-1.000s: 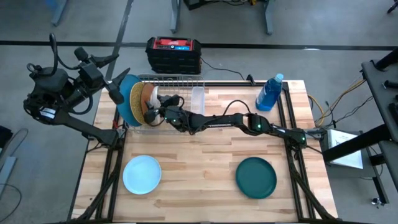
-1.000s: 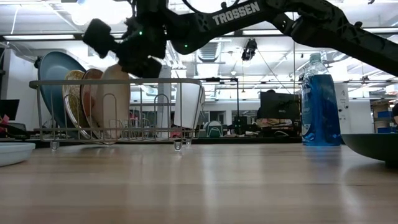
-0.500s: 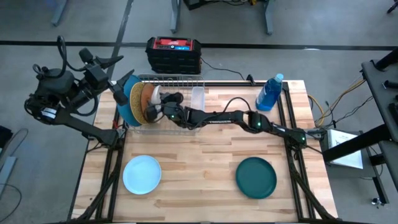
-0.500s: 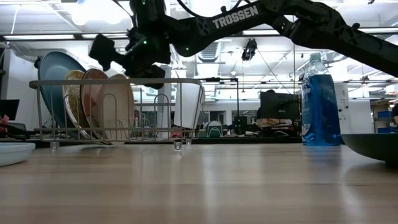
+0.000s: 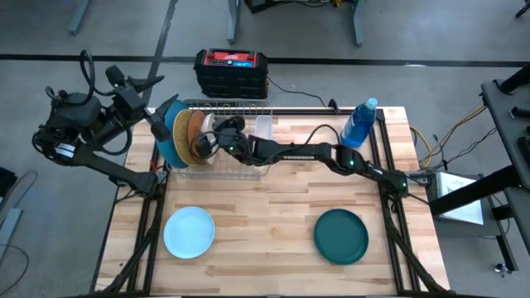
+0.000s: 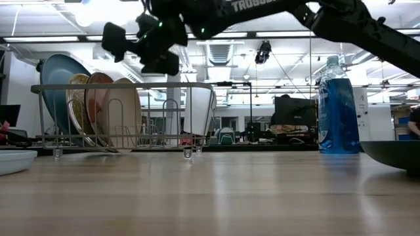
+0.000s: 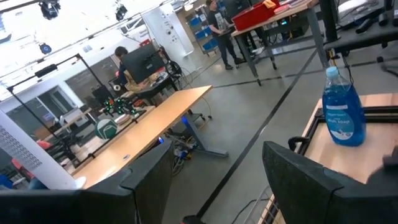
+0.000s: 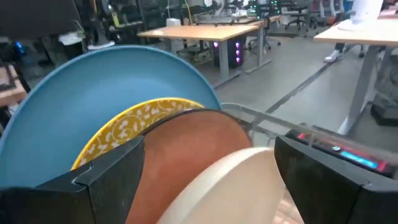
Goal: Sort dishes
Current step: Put the green plate in the dish rack
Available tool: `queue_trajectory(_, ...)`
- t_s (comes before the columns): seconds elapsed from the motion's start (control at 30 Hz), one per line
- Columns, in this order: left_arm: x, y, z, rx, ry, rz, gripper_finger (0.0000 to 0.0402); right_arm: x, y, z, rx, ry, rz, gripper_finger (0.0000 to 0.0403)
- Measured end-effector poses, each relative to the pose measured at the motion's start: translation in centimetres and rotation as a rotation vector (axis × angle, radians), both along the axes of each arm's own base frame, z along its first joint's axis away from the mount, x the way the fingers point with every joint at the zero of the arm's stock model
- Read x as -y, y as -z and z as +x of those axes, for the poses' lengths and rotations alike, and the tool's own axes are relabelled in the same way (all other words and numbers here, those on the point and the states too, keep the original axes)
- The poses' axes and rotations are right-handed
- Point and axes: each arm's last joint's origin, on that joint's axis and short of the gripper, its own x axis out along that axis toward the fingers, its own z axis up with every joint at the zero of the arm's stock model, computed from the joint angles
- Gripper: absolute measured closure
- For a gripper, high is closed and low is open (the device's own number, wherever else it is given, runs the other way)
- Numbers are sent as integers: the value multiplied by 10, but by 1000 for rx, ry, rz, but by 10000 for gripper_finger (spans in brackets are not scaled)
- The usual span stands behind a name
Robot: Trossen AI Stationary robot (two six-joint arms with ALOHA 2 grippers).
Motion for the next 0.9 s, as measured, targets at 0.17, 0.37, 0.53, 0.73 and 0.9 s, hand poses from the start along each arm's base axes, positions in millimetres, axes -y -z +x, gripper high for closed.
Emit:
queue_trajectory(0.17, 0, 4, 1, -25, -14, -14, 167, -7, -26, -13, -112, -21, -41, 57)
queue_trajectory(0.37, 6, 22, 8, -104, 174, -179, 167, -22, -76, -44, -314, -75, -136, 57)
queue_trajectory(0.53, 15, 39, 25, -223, 335, -366, 167, -35, -96, -72, -541, -143, -207, 57)
queue_trajectory(0.73, 21, 57, 46, -340, 299, -423, 167, -44, -109, -118, -781, -204, -156, 57)
queue_trajectory(0.9, 30, 62, 59, -387, 324, -413, 167, -65, -110, -163, -850, -224, -96, 57)
